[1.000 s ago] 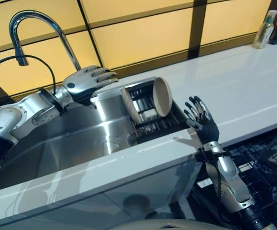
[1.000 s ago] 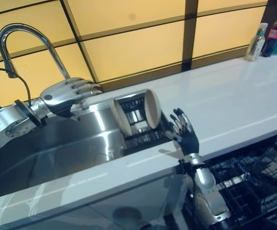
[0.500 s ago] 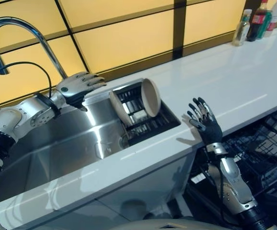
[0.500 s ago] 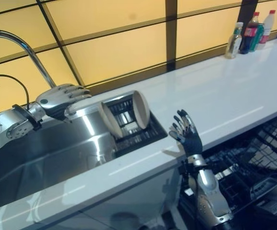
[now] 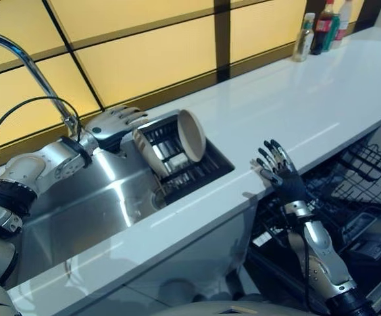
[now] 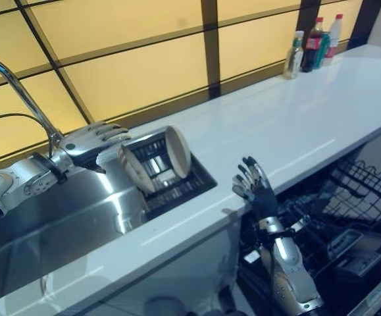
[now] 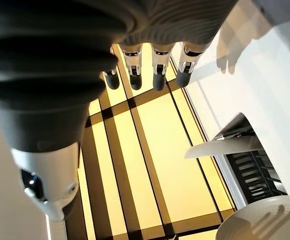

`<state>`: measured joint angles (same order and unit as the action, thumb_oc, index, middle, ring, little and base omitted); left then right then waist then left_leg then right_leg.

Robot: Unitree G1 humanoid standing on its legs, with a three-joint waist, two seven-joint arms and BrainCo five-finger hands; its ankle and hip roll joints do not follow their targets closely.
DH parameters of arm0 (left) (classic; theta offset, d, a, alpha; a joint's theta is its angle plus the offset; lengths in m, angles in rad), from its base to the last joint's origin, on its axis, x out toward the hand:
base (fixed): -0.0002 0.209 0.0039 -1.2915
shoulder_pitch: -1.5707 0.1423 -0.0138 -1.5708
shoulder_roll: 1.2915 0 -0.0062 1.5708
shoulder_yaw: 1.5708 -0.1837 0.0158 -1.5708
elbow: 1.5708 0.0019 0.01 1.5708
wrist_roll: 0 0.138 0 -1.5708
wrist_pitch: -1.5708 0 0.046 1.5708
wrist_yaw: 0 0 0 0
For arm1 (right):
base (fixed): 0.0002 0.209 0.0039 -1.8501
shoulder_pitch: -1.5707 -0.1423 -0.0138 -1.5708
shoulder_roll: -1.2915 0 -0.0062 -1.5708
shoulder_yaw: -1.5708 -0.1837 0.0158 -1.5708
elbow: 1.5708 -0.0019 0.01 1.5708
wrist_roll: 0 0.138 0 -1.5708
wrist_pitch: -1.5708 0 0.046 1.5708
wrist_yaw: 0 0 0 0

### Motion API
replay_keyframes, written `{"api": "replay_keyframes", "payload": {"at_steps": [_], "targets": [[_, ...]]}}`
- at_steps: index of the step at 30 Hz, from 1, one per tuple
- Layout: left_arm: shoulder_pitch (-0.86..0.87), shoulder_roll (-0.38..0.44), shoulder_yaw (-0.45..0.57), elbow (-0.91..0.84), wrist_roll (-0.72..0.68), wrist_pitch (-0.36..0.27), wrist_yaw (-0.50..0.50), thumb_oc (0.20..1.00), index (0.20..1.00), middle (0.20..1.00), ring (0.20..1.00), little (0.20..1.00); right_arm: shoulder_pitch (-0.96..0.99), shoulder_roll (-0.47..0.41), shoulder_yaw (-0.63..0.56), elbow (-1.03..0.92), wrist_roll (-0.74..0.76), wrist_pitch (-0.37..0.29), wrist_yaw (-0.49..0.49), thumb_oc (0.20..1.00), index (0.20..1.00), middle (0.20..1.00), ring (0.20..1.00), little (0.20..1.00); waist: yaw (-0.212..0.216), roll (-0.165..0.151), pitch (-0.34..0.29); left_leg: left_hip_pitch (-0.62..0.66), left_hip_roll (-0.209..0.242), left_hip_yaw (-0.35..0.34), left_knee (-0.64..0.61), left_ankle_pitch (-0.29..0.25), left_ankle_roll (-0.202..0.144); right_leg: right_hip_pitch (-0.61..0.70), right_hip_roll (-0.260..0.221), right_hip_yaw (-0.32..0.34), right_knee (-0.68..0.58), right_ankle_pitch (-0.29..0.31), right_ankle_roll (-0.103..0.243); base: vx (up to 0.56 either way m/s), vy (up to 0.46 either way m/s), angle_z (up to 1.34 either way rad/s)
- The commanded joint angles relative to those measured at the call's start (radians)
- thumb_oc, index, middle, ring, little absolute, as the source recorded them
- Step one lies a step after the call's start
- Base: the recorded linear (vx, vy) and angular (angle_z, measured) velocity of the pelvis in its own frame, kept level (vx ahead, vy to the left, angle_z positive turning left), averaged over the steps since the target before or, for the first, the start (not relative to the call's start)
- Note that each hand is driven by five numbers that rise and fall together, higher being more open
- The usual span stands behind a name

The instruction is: Pick up plates and place into dishwasher.

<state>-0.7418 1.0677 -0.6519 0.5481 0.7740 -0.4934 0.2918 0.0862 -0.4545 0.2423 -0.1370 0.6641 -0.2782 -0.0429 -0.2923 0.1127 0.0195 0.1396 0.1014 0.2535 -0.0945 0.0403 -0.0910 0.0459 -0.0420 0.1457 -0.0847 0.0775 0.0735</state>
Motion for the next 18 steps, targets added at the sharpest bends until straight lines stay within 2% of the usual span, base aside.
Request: {"api": "replay_keyframes", "payload": {"at_steps": [1, 9, 13, 18], "targets": [[-0.047, 0.034, 0.0, 0.062, -0.01, 0.037, -0.029, 1.0, 1.0, 1.0, 1.0, 1.0, -0.019, -0.032, -0.018, -0.078, 0.037, -0.031, 0.023, 1.0, 1.0, 1.0, 1.0, 1.0, -0.018, -0.028, 0.015, -0.018, -0.007, 0.009, 0.031, -0.076, 0.057, -0.066, -0.061, -0.005, 0.113, -0.059, 0.118, 0.06, -0.005, -0.15], [-0.042, 0.026, -0.014, 0.078, -0.055, 0.066, -0.162, 1.0, 1.0, 1.0, 1.0, 1.0, -0.013, -0.046, -0.015, -0.101, 0.042, -0.013, 0.015, 1.0, 1.0, 1.0, 1.0, 1.0, -0.025, -0.02, 0.029, -0.021, -0.004, 0.009, 0.04, -0.078, 0.057, -0.068, -0.058, -0.009, 0.12, -0.063, 0.116, 0.04, -0.009, -0.03], [-0.049, 0.024, -0.024, 0.097, -0.053, 0.055, -0.17, 1.0, 1.0, 1.0, 1.0, 1.0, -0.017, -0.045, -0.014, -0.094, 0.043, -0.01, 0.013, 1.0, 1.0, 1.0, 1.0, 1.0, -0.026, -0.015, 0.035, -0.021, -0.004, 0.007, 0.042, -0.077, 0.056, -0.07, -0.057, -0.012, 0.127, -0.066, 0.114, 0.03, -0.008, -0.01], [-0.044, 0.02, -0.037, 0.131, -0.009, 0.067, -0.125, 1.0, 1.0, 1.0, 1.0, 1.0, 0.002, -0.051, -0.025, -0.095, 0.05, -0.013, 0.034, 1.0, 1.0, 1.0, 1.0, 1.0, -0.038, -0.014, 0.036, -0.019, -0.003, 0.013, 0.042, -0.077, 0.055, -0.068, -0.056, -0.013, 0.125, -0.066, 0.114, 0.03, -0.009, 0.0]]}}
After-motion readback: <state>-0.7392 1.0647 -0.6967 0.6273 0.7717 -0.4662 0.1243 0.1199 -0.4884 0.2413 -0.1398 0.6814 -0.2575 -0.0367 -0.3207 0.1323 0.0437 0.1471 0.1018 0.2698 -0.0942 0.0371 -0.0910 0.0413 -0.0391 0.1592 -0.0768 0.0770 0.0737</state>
